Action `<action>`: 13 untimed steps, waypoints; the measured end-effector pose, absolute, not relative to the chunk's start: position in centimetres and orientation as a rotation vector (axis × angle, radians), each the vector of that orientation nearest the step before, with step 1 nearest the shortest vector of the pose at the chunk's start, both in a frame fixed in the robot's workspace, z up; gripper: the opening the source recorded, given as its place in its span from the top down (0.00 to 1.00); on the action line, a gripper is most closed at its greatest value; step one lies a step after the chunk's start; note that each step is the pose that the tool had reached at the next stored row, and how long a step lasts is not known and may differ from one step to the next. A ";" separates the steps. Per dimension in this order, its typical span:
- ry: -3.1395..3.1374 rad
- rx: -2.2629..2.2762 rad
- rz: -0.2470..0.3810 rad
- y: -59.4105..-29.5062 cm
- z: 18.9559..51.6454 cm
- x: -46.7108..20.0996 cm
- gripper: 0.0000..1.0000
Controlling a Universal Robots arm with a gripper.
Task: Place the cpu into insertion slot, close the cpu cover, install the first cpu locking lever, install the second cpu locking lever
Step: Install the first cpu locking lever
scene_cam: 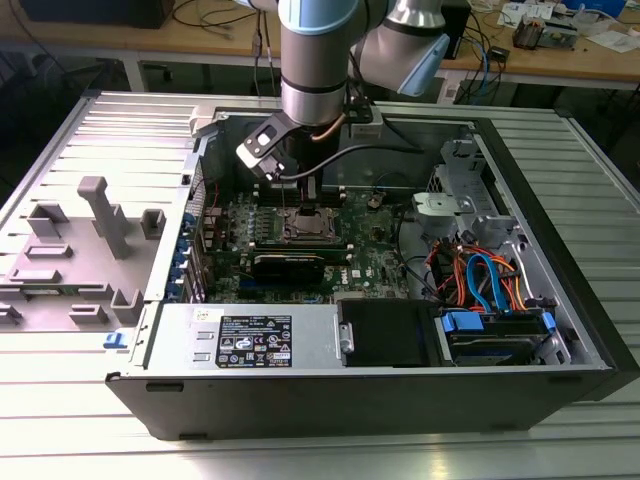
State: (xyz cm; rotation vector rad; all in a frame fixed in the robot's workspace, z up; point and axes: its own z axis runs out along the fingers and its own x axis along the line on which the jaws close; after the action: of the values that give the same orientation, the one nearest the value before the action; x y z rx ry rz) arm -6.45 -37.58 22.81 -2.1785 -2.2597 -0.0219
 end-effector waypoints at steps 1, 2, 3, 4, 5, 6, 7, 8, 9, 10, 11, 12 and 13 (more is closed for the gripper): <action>-2.260 -2.178 -0.022 -37.6 22.9 -6.4 0.89; -2.260 -2.179 -0.022 -37.6 23.0 -6.5 0.89; -2.260 -2.179 -0.022 -37.6 23.2 -6.4 0.89; -2.260 -2.179 -0.022 -37.6 23.3 -6.4 0.89; -2.260 -2.178 -0.022 -37.6 23.6 -6.4 0.89; -2.259 -2.178 -0.021 -37.6 23.8 -6.4 0.89; -2.259 -2.178 -0.021 -37.6 24.0 -6.4 0.89; -2.259 -2.178 -0.021 -37.6 24.2 -6.4 0.89; -2.259 -2.178 -0.021 -37.6 24.3 -6.4 0.89; -2.259 -2.178 -0.021 -37.6 24.4 -6.4 0.89; -2.259 -2.178 -0.021 -37.6 24.5 -6.4 0.89; -2.259 -2.178 -0.021 -37.6 24.6 -6.4 0.89; -2.259 -2.178 -0.021 -37.6 24.6 -6.4 0.89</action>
State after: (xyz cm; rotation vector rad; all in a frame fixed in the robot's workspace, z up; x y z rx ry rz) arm -6.41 -37.58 24.62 -2.1780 -2.2591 -0.0209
